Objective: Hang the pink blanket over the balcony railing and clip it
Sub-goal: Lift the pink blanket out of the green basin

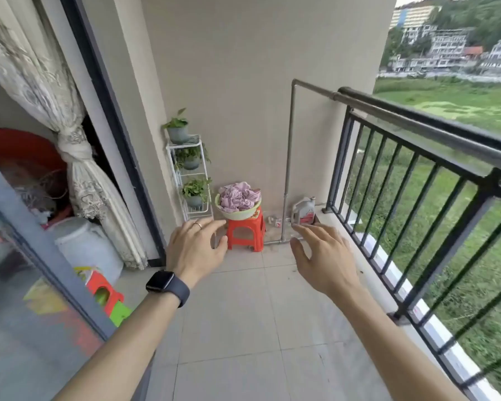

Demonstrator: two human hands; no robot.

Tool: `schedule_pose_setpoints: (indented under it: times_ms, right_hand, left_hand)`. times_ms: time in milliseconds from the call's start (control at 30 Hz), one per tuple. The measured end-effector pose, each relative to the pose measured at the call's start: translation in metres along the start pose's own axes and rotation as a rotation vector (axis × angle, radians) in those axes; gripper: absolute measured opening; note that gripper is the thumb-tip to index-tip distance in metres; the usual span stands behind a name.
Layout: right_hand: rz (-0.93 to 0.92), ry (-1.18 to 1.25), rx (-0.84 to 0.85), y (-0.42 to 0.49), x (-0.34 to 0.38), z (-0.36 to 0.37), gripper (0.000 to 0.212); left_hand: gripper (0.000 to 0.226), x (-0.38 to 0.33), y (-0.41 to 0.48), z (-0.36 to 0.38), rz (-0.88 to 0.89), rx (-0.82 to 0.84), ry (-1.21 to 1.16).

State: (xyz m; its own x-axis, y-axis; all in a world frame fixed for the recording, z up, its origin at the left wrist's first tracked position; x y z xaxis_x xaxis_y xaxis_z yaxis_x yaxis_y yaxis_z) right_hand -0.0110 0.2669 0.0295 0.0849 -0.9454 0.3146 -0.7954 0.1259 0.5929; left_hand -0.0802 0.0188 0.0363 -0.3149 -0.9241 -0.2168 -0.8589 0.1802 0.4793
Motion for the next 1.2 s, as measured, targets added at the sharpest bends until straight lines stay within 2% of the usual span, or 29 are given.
schedule_pose_setpoints:
  times_ms: [133, 467, 600, 933, 1067, 1200]
  right_hand:
    - [0.059, 0.049, 0.051, 0.056, -0.025, 0.049, 0.043]
    - [0.006, 0.056, 0.075, 0.176, -0.044, 0.126, 0.043]
    - [0.002, 0.038, 0.07, 0.233, -0.058, 0.175, 0.041]
    - [0.064, -0.027, 0.149, 0.424, -0.102, 0.338, 0.049]
    - [0.087, -0.039, 0.179, 0.464, -0.119, 0.392, 0.049]
    - [0.122, -0.044, 0.226, 0.505, -0.137, 0.459, 0.04]
  left_hand:
    - [0.042, 0.014, 0.06, 0.037, -0.053, 0.033, -0.014]
    - [0.042, 0.048, 0.184, 0.09, -0.064, 0.029, -0.006]
    - [0.046, 0.072, 0.247, 0.14, -0.07, 0.073, -0.004]
    - [0.042, 0.144, 0.48, 0.277, -0.036, 0.131, -0.024]
    - [0.045, 0.169, 0.527, 0.335, -0.054, 0.214, -0.027]
    - [0.049, 0.195, 0.576, 0.396, -0.059, 0.283, -0.031]
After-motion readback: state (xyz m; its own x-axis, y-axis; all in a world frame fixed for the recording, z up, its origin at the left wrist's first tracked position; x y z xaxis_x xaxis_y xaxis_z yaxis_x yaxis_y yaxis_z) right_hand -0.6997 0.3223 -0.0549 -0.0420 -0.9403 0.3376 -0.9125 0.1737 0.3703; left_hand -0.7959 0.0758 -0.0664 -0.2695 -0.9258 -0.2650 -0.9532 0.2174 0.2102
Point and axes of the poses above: each hand's wrist, its own y-axis towards the middle knuckle, its own z-axis out of the palm, x = y × z, the point moved 9 cm from there along y, towards the middle knuckle, and after that the axes turned 5 degrees about -x, right-handed, at the moved point
